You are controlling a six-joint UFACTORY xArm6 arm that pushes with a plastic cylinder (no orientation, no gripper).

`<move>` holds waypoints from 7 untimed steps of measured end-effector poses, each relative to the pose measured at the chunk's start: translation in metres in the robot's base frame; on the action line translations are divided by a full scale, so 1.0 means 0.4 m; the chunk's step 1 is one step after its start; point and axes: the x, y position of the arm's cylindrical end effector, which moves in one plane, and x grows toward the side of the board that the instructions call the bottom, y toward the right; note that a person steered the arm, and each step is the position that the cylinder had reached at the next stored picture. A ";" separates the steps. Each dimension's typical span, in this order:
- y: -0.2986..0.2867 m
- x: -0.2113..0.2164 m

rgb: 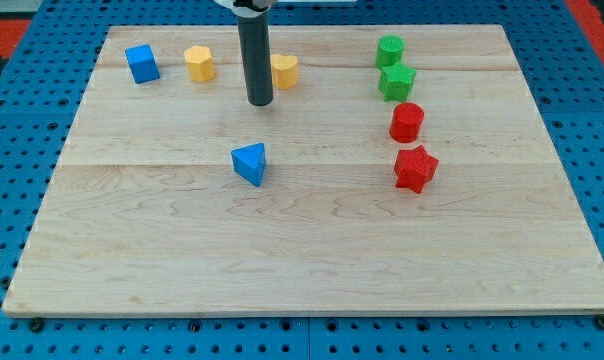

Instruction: Place the yellow blocks horizontal to each other

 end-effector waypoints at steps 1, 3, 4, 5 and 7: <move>0.076 -0.053; 0.105 -0.139; 0.173 -0.194; 0.224 -0.305; 0.075 -0.258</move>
